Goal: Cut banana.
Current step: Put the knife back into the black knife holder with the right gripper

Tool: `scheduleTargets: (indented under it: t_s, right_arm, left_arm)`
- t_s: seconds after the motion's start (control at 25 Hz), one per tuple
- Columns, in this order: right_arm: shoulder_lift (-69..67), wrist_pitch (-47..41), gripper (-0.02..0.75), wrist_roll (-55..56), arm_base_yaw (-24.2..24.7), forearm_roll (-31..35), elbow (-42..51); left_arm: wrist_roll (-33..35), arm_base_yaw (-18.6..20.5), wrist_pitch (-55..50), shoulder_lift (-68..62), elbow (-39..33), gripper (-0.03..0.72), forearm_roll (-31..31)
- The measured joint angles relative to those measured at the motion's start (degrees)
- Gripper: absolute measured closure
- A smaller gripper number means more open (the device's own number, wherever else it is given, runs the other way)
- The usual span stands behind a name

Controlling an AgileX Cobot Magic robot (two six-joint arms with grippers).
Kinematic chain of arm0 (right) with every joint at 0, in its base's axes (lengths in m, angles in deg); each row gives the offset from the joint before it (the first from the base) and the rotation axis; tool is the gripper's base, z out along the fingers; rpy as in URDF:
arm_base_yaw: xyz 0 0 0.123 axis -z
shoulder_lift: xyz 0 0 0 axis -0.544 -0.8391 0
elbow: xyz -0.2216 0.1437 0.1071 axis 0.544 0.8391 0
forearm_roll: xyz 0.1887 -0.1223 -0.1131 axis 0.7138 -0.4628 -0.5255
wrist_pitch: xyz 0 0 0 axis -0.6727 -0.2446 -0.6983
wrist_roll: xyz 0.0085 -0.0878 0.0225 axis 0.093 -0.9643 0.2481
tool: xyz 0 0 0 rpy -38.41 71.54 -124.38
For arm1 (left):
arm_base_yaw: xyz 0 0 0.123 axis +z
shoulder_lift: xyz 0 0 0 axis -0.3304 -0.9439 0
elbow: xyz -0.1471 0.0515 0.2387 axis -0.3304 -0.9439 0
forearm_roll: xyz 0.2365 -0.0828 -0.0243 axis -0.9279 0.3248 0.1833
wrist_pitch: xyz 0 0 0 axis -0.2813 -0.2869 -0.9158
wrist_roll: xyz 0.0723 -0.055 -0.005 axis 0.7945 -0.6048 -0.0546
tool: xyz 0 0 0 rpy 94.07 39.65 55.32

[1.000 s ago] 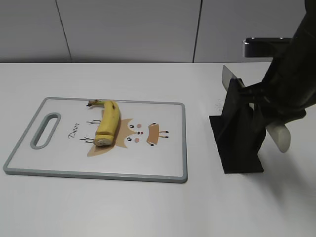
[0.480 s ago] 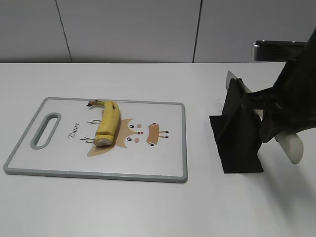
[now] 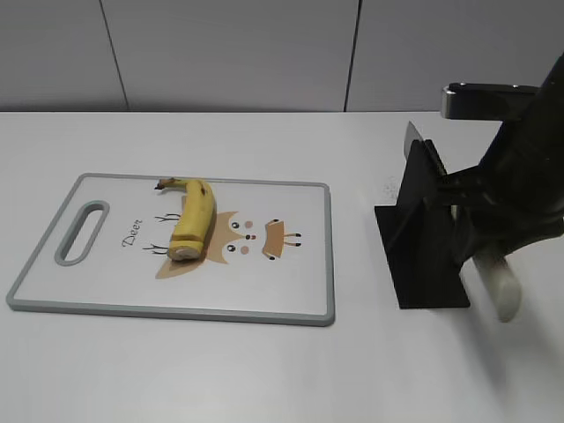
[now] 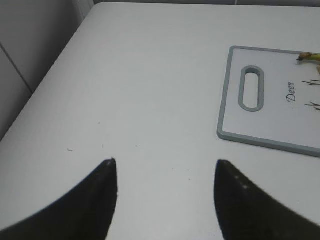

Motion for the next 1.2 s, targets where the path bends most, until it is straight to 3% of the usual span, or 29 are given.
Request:
scheduleTargets:
  t_s: [0.16, 0.28, 0.44, 0.76, 1.2]
  right_arm:
    - [0.0, 0.13, 0.138, -0.19, 0.0, 0.06, 0.0]
    - [0.39, 0.13, 0.074, -0.19, 0.0, -0.69, 0.0]
    - [2.26, 0.09, 0.069, -0.19, 0.0, -2.15, -1.32]
    - [3.71, 0.44, 0.085, -0.44, 0.0, -3.26, -2.03]
    - [6.98, 3.33, 0.123, -2.78, 0.0, -3.5, -2.03]
  left_arm:
    - [0.85, 1.42, 0.0, 0.0, 0.0, 0.099, 0.89]
    - [1.77, 1.16, 0.0, 0.0, 0.0, 0.099, 1.28]
    - [5.63, -0.67, -0.26, 0.0, 0.0, 0.099, 3.86]
    - [6.6, -11.4, -0.37, 0.0, 0.0, 0.099, 4.18]
    - [6.44, -12.98, -0.37, 0.0, 0.0, 0.099, 4.12]
